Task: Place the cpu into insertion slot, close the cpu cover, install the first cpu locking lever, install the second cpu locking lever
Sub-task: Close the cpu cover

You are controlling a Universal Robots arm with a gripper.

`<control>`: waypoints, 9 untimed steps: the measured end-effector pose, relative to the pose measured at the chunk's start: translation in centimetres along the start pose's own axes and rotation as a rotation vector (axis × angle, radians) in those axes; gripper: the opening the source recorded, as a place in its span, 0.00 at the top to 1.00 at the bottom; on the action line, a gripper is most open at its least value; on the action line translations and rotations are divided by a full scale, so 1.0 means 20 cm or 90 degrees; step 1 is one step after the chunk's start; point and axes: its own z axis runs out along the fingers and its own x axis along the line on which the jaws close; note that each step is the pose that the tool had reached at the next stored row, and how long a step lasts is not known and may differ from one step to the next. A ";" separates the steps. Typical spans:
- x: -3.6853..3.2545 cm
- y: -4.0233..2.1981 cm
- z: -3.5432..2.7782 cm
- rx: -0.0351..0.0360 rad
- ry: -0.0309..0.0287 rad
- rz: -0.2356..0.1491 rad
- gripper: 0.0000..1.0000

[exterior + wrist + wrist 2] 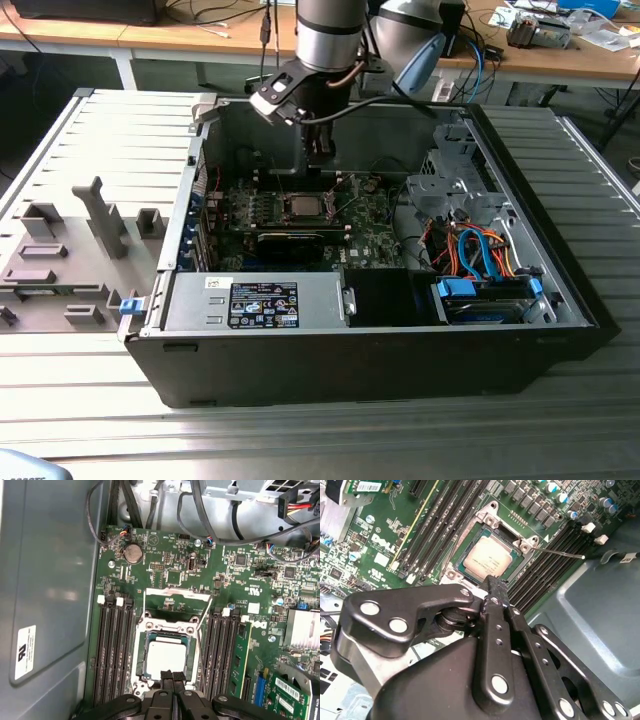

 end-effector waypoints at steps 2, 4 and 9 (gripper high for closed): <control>-0.002 0.014 -0.001 0.0000 0.0000 0.000 0.89; -0.005 0.038 -0.001 0.0000 0.0000 0.000 0.89; -0.008 0.063 -0.002 0.0000 0.0000 0.000 0.89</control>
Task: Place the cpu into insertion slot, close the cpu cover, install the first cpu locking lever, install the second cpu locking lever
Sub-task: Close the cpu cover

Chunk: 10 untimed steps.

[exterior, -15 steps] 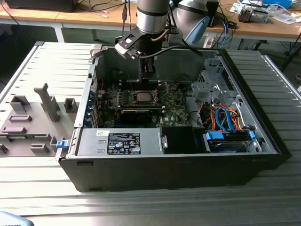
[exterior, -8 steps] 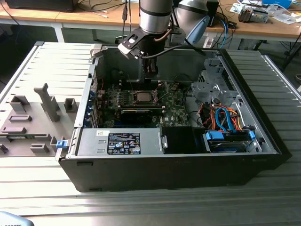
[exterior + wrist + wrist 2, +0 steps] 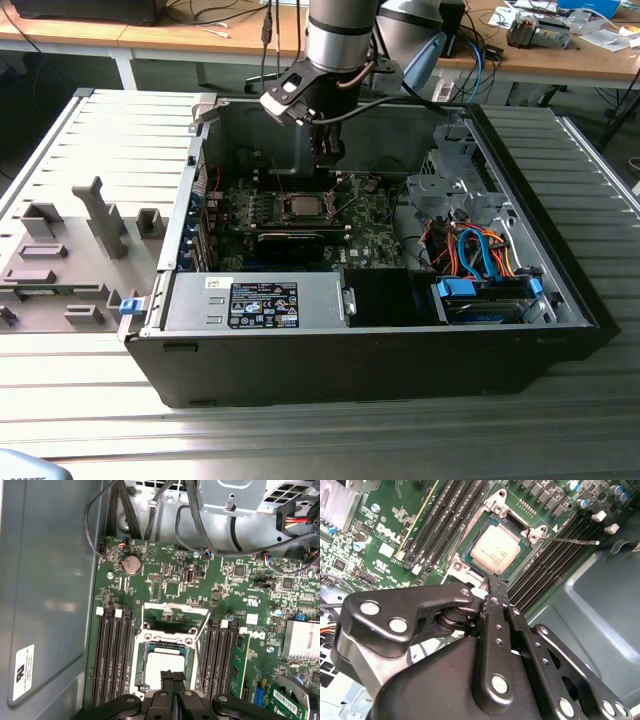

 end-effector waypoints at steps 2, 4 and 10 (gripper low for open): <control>-0.001 0.009 0.000 0.0000 0.0000 0.000 0.89; -0.003 0.025 -0.001 0.0001 0.0000 0.000 0.89; -0.007 0.053 -0.008 0.0003 -0.0001 0.000 0.89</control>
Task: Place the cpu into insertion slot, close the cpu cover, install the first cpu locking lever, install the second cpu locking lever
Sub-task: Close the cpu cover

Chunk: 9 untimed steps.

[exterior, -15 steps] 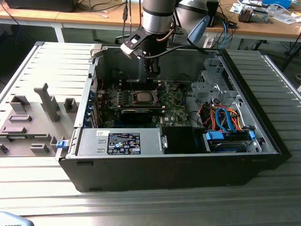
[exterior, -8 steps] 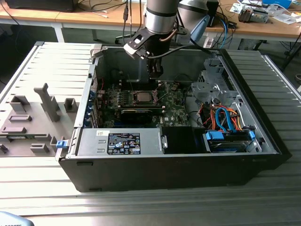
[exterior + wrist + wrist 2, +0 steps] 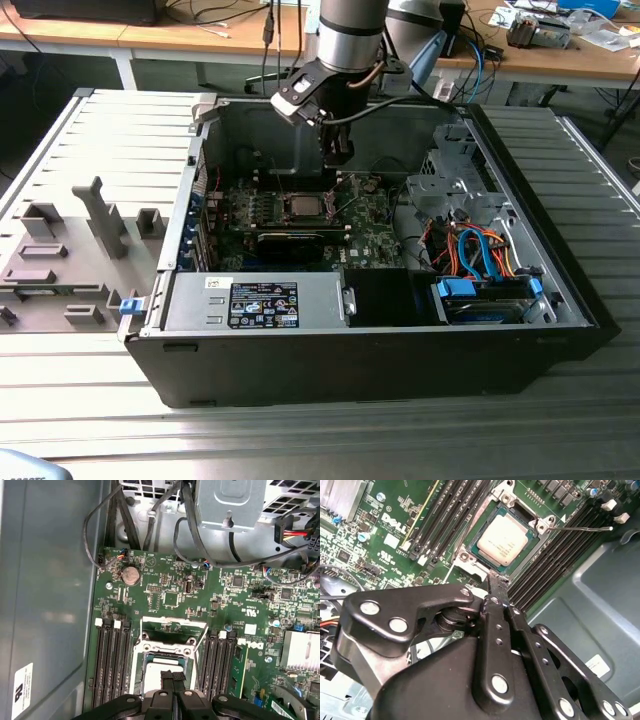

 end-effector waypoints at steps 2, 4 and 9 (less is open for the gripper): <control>-0.001 0.006 -0.015 0.0001 0.0000 0.000 0.89; -0.002 0.011 -0.022 0.0003 0.0000 0.000 0.89; -0.006 0.040 -0.031 0.0030 0.0004 0.000 0.89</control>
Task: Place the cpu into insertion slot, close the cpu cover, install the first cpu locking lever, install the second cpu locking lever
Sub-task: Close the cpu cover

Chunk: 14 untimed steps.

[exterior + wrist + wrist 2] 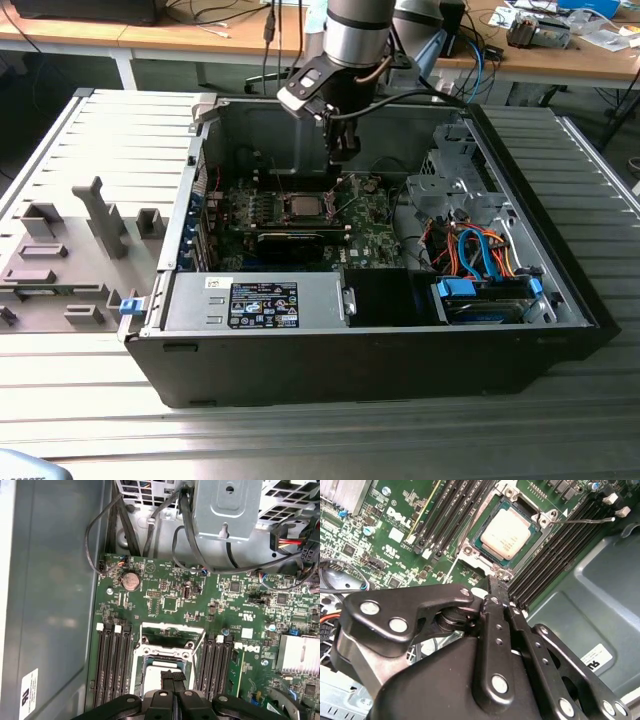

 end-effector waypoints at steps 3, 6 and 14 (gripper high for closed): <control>-0.002 0.014 -0.001 0.0016 0.0001 0.000 0.89; -0.005 0.040 -0.002 0.0043 0.0005 0.000 0.89; -0.013 0.106 -0.004 0.0124 0.0016 0.000 0.89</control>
